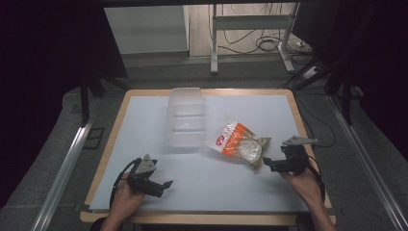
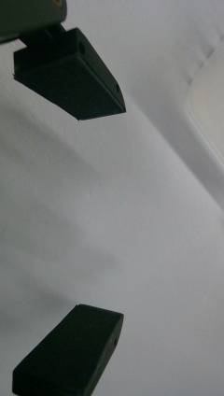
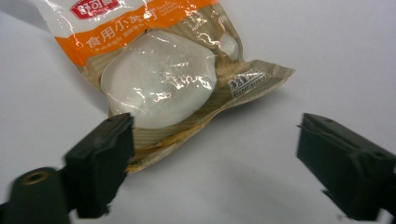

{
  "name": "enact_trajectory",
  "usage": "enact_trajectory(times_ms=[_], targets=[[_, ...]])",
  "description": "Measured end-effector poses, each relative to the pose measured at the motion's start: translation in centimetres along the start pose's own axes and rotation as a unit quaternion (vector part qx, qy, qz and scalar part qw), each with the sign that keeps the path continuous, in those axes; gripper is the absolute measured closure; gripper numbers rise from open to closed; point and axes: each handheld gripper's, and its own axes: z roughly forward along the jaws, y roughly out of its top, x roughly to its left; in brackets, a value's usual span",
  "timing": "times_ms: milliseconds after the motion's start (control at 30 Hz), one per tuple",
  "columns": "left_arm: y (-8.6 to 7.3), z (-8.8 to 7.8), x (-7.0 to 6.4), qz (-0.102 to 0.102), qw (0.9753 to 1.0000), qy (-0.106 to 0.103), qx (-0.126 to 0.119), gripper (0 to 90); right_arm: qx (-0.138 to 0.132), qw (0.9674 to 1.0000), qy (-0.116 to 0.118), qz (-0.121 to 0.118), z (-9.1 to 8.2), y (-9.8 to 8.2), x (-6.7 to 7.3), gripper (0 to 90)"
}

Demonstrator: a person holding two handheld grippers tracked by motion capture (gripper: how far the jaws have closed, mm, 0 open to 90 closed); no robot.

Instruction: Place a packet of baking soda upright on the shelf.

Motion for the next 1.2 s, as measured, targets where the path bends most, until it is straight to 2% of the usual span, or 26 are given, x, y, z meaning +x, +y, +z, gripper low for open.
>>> enact_trajectory(times_ms=[33,67,100,167,200,233,333,367,567,667,833,1200], targets=[[0.0,0.0,0.0,0.0,1.0,0.001,0.001,3.5,0.001,1.0,0.001,-0.003,0.0,0.1,0.0,18.6],[0.0,0.0,0.0,0.0,1.0,0.001,0.001,3.5,0.001,1.0,0.001,-0.003,0.0,0.1,0.0,18.6],[0.0,0.0,0.0,0.0,1.0,0.002,0.0,3.4,0.003,0.9999,0.009,-0.013,0.1,0.4,0.0,26.9],[0.0,0.0,0.0,0.0,1.0,0.002,0.0,3.4,0.007,0.9997,0.013,-0.018,0.2,0.6,0.0,34.6],[0.0,0.0,0.0,0.0,1.0,0.002,0.001,3.4,0.007,0.9997,0.013,-0.018,0.2,0.6,0.0,34.6],[0.0,0.0,0.0,-0.001,1.0,0.002,0.0,3.4,0.012,0.9993,0.019,-0.029,0.5,0.8,0.1,43.2],[0.0,0.0,0.0,-0.002,1.0,0.003,0.001,3.3,0.021,0.9987,0.015,-0.043,0.9,1.3,0.2,55.2],[0.0,0.0,0.0,-0.001,1.0,0.003,0.001,3.3,0.021,0.9987,0.015,-0.043,0.9,1.3,0.2,55.2],[0.0,0.0,0.0,-0.004,1.0,0.004,0.002,3.1,0.036,0.9979,0.009,-0.054,2.5,2.5,-0.5,79.5],[0.0,0.0,0.0,-0.003,1.0,0.006,0.006,2.7,0.033,0.9979,0.006,-0.055,3.1,2.9,-1.0,84.3],[0.0,0.0,0.0,-0.006,0.9999,0.008,0.007,2.3,0.03,0.9981,0.004,-0.053,4.1,3.7,-1.7,87.6],[-0.1,0.1,0.1,-0.006,0.9999,0.01,0.009,1.3,0.048,0.9965,-0.01,-0.068,7.8,5.3,-2.7,87.1]])
